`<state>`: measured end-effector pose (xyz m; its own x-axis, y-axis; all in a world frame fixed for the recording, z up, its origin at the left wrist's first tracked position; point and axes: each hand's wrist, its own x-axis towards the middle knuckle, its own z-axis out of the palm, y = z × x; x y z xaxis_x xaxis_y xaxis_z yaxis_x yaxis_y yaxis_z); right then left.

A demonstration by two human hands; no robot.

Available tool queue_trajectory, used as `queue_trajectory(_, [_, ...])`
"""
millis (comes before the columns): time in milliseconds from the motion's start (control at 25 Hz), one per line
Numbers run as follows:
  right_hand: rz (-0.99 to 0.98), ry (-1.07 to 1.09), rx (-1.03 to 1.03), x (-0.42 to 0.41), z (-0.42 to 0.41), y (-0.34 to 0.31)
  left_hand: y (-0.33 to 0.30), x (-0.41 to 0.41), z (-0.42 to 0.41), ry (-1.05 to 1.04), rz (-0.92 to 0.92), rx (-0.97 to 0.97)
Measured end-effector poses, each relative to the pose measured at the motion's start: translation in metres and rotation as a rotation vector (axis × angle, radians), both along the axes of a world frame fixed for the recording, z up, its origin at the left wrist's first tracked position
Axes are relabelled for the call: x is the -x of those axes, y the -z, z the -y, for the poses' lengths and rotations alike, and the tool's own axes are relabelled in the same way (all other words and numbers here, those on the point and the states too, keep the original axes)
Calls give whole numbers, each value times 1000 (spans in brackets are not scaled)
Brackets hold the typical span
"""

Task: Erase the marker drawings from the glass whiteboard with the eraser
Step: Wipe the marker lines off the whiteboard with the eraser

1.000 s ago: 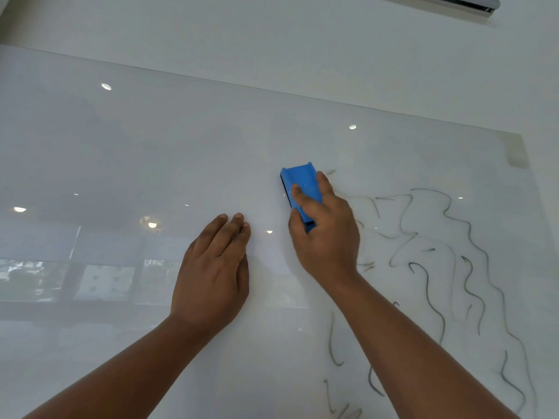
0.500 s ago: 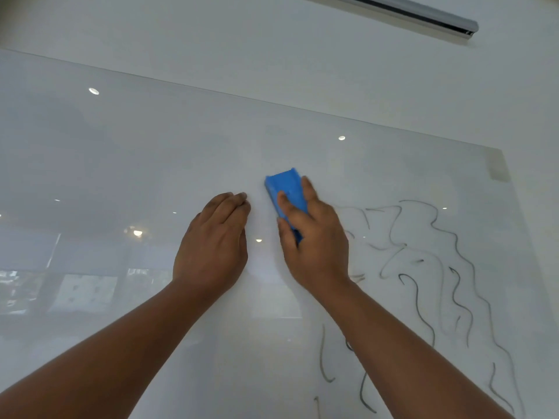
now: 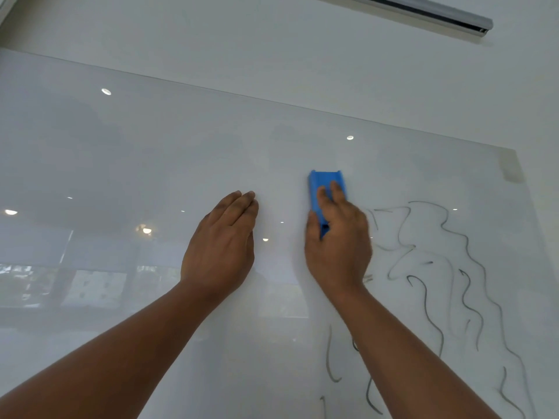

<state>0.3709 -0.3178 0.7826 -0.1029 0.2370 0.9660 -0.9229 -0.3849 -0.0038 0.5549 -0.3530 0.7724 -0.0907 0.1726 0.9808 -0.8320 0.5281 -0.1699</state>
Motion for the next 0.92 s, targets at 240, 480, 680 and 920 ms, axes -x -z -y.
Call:
queue_trajectory(240, [168,-134,47,25,-3,4,6,2,-2,-55,166,53])
queue_trajectory(480, [-100,-102,43,40,-3,29,17,5,-5,-24,146,27])
queue_trajectory(680, [-98,-42,23,25,0,42,25,20,-5,55,13,-16])
queue_trajectory(920, [263,-179,41,79,-12,13,34,26,-3,36,17,-41])
